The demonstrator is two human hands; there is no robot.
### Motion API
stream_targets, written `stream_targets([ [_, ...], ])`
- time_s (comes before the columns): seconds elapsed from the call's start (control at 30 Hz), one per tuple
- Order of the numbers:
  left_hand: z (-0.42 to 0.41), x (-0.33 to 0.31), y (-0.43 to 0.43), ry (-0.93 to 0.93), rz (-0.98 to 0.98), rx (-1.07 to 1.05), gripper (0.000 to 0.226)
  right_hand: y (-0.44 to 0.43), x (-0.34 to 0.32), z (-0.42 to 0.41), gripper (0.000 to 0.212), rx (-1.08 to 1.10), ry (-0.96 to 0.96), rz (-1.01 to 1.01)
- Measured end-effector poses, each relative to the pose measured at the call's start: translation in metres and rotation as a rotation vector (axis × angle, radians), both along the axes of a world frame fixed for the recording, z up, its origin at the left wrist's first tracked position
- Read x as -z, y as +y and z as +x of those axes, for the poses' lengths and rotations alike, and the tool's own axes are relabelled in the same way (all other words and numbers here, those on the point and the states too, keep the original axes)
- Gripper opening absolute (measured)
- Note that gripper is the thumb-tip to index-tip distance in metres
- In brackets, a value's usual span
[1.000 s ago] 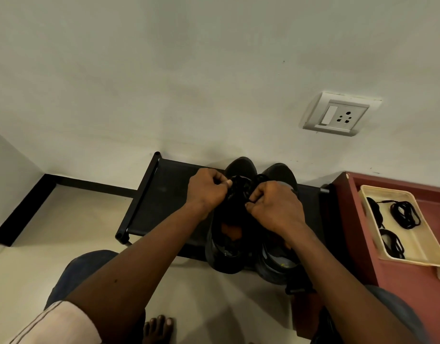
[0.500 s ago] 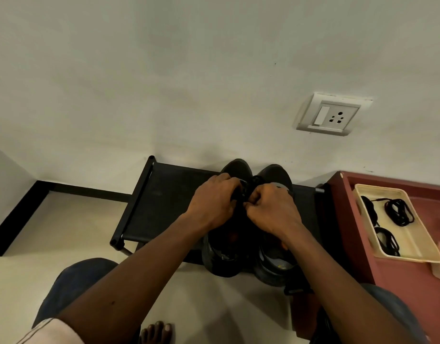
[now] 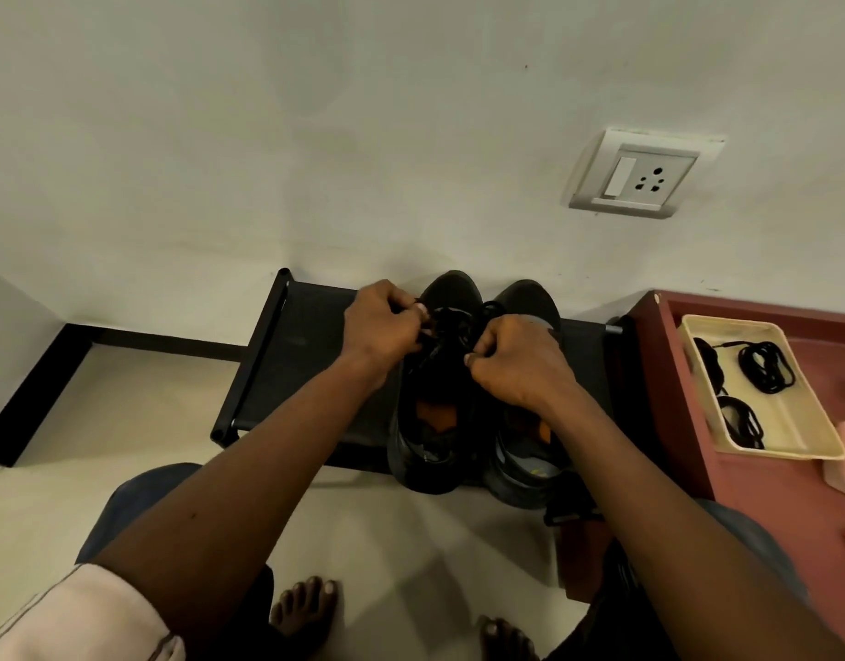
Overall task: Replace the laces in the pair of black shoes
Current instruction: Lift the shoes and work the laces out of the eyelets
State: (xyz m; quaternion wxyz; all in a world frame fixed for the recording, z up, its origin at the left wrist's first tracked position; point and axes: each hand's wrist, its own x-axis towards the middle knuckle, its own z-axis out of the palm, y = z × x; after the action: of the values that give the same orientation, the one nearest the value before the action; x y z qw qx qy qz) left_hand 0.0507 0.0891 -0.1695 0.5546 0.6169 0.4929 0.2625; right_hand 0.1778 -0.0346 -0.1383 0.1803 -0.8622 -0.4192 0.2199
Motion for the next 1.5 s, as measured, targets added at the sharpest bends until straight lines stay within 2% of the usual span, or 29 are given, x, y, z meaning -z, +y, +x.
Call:
stream_targets([
  [0.07, 0.001, -0.001, 0.005, -0.054, -0.134, -0.009, 0.016, -0.001, 0.001, 0.000, 0.010, -0.001, 0.003, 0.004],
  [0.13, 0.003, -0.004, 0.009, -0.018, -0.100, 0.090, 0.021, 0.000, 0.001, 0.001, 0.009, 0.003, -0.002, 0.015],
  [0.2, 0.000, -0.009, 0.009, 0.048, 0.019, 0.243, 0.020, 0.000, 0.000, 0.001, 0.008, -0.001, -0.008, 0.021],
  [0.3, -0.003, -0.012, 0.003, 0.252, 0.254, 0.479, 0.017, 0.001, -0.001, 0.000, 0.005, -0.023, -0.012, 0.016],
  [0.4, -0.003, -0.013, -0.002, 0.378, 0.421, 0.604, 0.018, 0.002, -0.001, 0.000, 0.004, -0.035, 0.007, 0.012],
  [0.57, -0.003, -0.016, -0.002, 0.469, 0.588, 0.599, 0.004, 0.003, 0.000, 0.002, 0.004, -0.050, 0.022, -0.001],
  [0.73, -0.002, -0.014, -0.002, 0.479, 0.563, 0.523, 0.006, 0.004, 0.000, 0.004, 0.004, -0.036, 0.045, -0.004],
  [1.0, -0.009, -0.019, 0.016, 0.283, 0.359, 0.074, 0.006, 0.004, 0.003, 0.005, 0.009, -0.034, 0.024, 0.000],
  [1.07, -0.010, -0.020, 0.014, 0.301, 0.404, 0.111, 0.003, 0.005, 0.004, 0.003, 0.013, -0.041, 0.006, -0.001],
  [1.23, -0.008, -0.029, 0.004, 0.409, 0.539, 0.490, 0.037, 0.007, 0.003, 0.004, 0.017, -0.066, -0.008, -0.007],
  [1.33, -0.005, -0.024, -0.001, 0.572, 0.680, 0.631, 0.032, 0.008, 0.002, 0.005, 0.016, -0.061, -0.003, -0.001],
  [1.5, -0.001, -0.019, -0.008, 0.686, 0.804, 0.674, 0.032, 0.008, 0.000, 0.004, 0.016, -0.056, 0.005, 0.005],
])
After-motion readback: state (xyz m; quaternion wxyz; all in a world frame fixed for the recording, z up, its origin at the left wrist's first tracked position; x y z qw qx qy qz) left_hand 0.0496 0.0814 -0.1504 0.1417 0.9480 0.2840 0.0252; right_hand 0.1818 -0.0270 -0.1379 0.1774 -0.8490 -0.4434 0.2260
